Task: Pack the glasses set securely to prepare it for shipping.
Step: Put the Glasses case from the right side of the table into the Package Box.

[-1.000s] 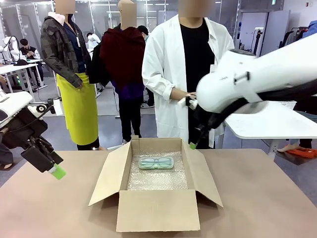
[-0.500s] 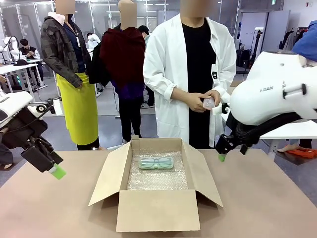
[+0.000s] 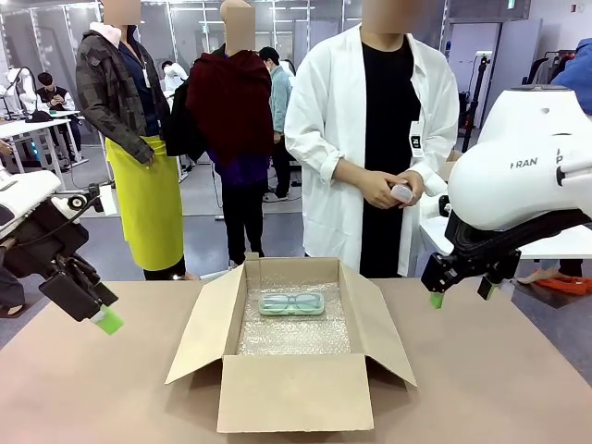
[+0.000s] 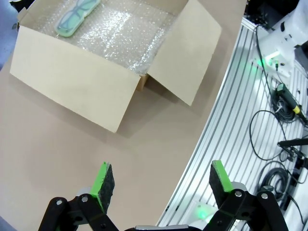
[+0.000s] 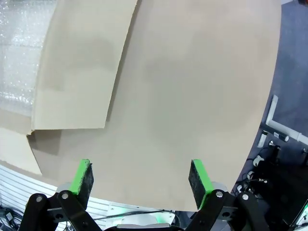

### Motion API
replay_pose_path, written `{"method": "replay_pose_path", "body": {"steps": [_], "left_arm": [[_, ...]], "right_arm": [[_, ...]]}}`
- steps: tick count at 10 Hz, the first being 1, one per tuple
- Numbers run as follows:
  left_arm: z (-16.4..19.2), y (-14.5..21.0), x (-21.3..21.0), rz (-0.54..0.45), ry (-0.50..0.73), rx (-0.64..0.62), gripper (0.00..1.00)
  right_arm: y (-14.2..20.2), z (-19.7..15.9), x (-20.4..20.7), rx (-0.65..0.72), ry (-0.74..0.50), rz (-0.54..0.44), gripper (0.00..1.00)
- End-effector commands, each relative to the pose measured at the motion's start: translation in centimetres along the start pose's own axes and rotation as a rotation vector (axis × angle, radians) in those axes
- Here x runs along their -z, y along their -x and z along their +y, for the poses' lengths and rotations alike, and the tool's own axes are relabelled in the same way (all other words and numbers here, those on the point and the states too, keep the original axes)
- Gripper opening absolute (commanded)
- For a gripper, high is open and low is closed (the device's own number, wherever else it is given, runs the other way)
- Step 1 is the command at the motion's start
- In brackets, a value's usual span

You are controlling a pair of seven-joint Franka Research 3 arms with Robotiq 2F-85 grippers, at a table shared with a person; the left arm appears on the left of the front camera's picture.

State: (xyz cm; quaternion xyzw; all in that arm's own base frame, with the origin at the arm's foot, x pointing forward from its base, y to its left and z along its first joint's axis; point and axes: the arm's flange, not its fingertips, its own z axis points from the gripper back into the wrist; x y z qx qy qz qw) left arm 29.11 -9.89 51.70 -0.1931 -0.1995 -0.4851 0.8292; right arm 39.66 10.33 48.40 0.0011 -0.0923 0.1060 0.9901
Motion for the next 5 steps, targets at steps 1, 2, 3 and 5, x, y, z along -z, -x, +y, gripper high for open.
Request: {"method": "replay_pose_path", "body": {"steps": [1, 2, 3, 5], "left_arm": [[0.01, 0.13, -0.18, -0.012, 0.026, 0.018, 1.0], [0.01, 0.13, -0.18, -0.012, 0.026, 0.018, 1.0], [0.01, 0.13, -0.18, -0.012, 0.026, 0.018, 1.0], [0.01, 0.13, -0.18, -0.012, 0.026, 0.018, 1.0]], "right_arm": [[0.15, 0.13, -0.42, -0.008, -0.003, -0.009, 1.0], [0.15, 0.13, -0.42, -0.008, -0.003, -0.009, 1.0], [0.15, 0.13, -0.42, -0.008, -0.003, -0.009, 1.0], [0.15, 0.13, -0.42, -0.008, -0.003, -0.009, 1.0]]}}
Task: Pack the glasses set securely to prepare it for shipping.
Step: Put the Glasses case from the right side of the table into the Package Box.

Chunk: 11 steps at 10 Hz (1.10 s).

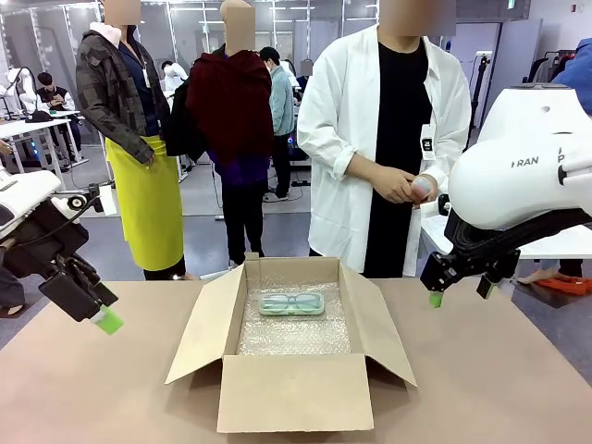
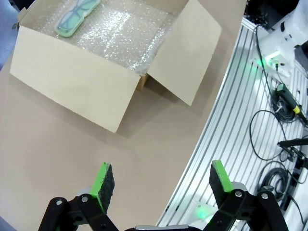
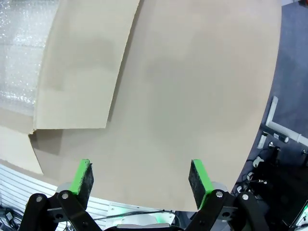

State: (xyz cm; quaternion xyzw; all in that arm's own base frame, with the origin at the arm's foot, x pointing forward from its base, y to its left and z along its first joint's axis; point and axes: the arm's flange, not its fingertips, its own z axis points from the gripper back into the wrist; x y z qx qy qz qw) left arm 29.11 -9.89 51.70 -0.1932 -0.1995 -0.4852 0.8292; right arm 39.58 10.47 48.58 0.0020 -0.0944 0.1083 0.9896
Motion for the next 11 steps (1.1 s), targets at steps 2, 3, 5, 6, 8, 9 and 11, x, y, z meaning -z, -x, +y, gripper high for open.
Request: {"method": "replay_pose_path", "body": {"steps": [2, 3, 5, 6, 8, 9, 11], "left_arm": [[0.01, 0.13, -0.18, -0.012, 0.026, 0.017, 1.0], [0.01, 0.13, -0.18, -0.012, 0.026, 0.017, 1.0], [0.01, 0.13, -0.18, -0.012, 0.026, 0.017, 1.0], [0.01, 0.13, -0.18, -0.012, 0.026, 0.017, 1.0], [0.01, 0.13, -0.18, -0.012, 0.026, 0.017, 1.0], [0.01, 0.13, -0.18, -0.012, 0.026, 0.017, 1.0], [0.01, 0.13, -0.18, -0.012, 0.026, 0.017, 1.0]], "right_arm": [[0.13, -0.02, -0.23, -0.003, -0.001, -0.004, 1.0], [0.13, -0.02, -0.23, -0.003, -0.001, -0.004, 1.0], [0.13, -0.02, -0.23, -0.003, -0.001, -0.004, 1.0], [0.13, -0.02, -0.23, -0.003, -0.001, -0.004, 1.0], [0.13, -0.02, -0.23, -0.003, -0.001, -0.004, 1.0], [0.13, -0.02, -0.23, -0.003, -0.001, -0.004, 1.0], [0.13, -0.02, -0.23, -0.003, -0.001, -0.004, 1.0]]}}
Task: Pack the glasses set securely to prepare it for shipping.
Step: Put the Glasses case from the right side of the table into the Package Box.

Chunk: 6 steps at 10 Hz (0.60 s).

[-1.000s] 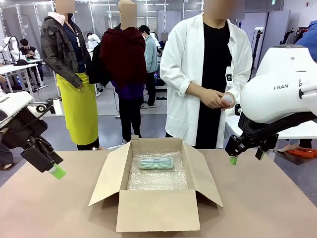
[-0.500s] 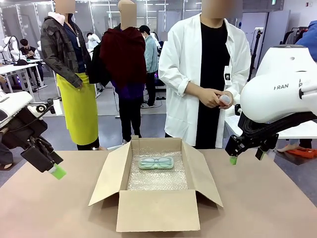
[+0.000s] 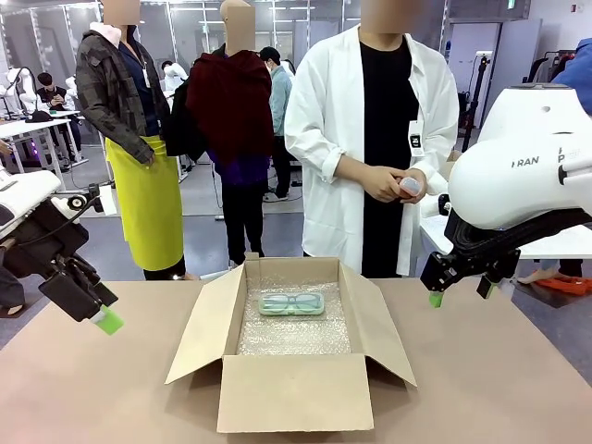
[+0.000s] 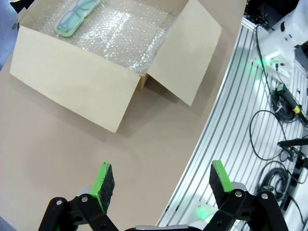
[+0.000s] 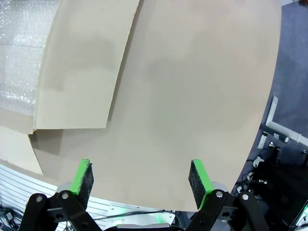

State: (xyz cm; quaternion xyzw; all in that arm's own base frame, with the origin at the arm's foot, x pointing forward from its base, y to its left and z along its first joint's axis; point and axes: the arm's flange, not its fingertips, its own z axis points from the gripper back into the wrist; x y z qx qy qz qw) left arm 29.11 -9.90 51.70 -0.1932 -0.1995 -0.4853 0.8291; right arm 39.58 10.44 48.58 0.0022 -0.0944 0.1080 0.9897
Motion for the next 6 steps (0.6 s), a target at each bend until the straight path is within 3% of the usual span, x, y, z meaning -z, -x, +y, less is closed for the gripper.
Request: {"method": "replay_pose_path", "body": {"steps": [1, 6], "left_arm": [[0.02, 0.13, -0.18, -0.012, 0.026, 0.017, 1.0], [0.02, 0.13, -0.18, -0.012, 0.026, 0.017, 1.0]], "right_arm": [[0.13, 0.01, -0.23, -0.004, -0.001, -0.004, 1.0], [0.13, 0.01, -0.23, -0.004, -0.001, -0.004, 1.0]]}}
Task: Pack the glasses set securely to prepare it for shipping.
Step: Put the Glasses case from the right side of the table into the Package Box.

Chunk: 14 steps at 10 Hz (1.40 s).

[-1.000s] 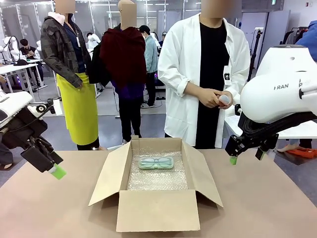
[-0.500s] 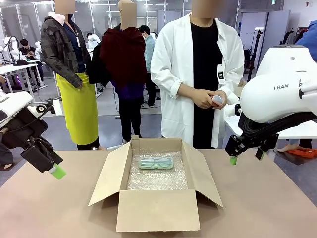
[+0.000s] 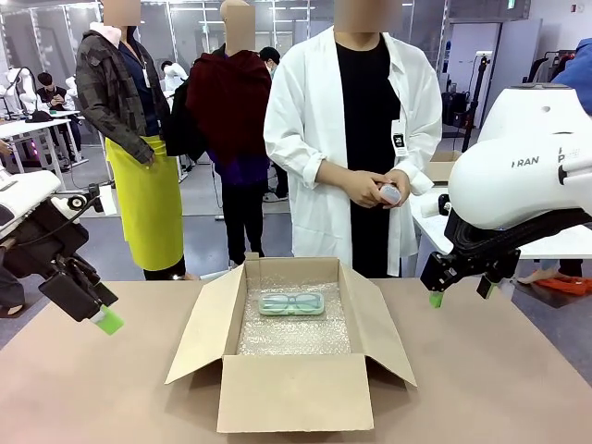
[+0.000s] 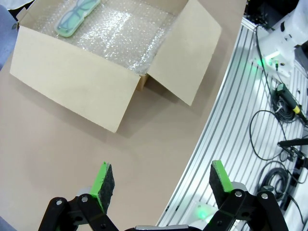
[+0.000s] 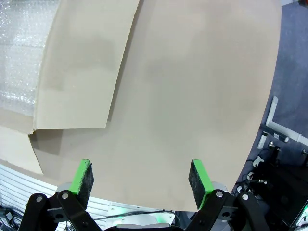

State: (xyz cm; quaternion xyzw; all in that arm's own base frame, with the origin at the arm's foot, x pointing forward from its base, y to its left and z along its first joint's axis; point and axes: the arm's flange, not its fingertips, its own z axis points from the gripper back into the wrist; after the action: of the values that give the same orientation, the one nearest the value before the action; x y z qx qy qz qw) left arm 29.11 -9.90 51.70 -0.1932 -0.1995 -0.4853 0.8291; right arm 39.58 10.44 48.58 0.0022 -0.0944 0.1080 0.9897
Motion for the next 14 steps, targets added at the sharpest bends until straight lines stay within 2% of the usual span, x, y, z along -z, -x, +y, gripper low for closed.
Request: {"method": "replay_pose_path", "body": {"steps": [1, 14], "left_arm": [[0.02, 0.13, -0.18, -0.012, 0.026, 0.017, 1.0], [0.02, 0.13, -0.18, -0.012, 0.026, 0.017, 1.0]], "right_arm": [[0.13, 0.01, -0.23, -0.004, -0.001, -0.004, 1.0], [0.13, 0.01, -0.23, -0.004, -0.001, -0.004, 1.0]]}}
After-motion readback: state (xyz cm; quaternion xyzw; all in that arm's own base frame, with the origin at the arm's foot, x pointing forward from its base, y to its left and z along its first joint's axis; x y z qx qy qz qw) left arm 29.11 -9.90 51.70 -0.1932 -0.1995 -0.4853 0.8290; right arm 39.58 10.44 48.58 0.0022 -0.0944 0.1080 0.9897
